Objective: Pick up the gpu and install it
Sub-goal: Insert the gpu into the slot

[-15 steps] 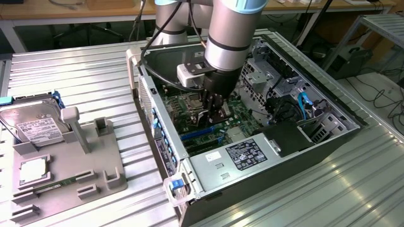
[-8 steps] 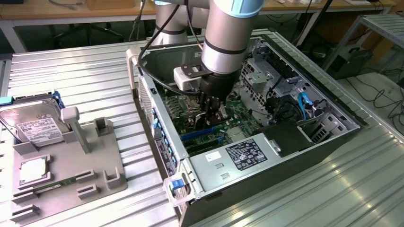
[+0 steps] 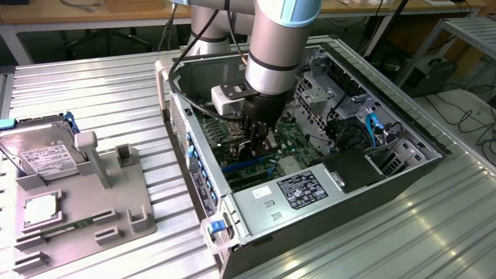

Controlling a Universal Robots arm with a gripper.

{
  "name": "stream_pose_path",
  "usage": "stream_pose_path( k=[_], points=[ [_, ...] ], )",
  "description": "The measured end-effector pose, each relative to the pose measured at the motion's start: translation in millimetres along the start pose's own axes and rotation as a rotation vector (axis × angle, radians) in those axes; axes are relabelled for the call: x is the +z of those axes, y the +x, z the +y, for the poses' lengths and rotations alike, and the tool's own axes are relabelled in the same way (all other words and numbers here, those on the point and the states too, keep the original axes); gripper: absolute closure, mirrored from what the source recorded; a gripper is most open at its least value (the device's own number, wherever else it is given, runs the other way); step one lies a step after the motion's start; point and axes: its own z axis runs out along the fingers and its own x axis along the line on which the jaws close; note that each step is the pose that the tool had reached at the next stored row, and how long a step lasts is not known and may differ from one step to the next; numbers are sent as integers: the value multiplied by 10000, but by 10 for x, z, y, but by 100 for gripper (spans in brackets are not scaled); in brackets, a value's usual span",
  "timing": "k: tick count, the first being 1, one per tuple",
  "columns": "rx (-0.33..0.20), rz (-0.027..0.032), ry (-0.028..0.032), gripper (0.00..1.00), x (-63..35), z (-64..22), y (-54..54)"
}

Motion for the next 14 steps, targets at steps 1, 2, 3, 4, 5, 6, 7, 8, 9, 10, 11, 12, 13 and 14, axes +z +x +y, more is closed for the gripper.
stream_pose_path(
  k=[1, 2, 3, 4, 5, 6, 7, 8, 9, 10, 11, 12, 13, 14],
  points=[
    [-1, 0, 0, 72, 15, 0, 0],
    [-1, 1, 0, 72, 30, 0, -1],
    [-1, 0, 0, 72, 38, 0, -1],
    [0, 2, -1, 72, 42, 0, -1],
    [0, 3, -1, 72, 43, 0, -1],
    [-1, 1, 0, 72, 44, 0, -2],
    [0, 0, 0, 72, 44, 0, -2],
    [-1, 1, 0, 72, 44, 0, -2],
    [0, 0, 0, 72, 44, 0, -2],
    [0, -1, 1, 72, 45, -1, -3],
    [1, -3, 1, 72, 46, -2, -5],
    [1, -1, 1, 72, 45, -3, -5],
    [0, 0, 0, 72, 44, -5, -5],
    [0, 1, -1, 72, 44, -6, -6]
  ],
)
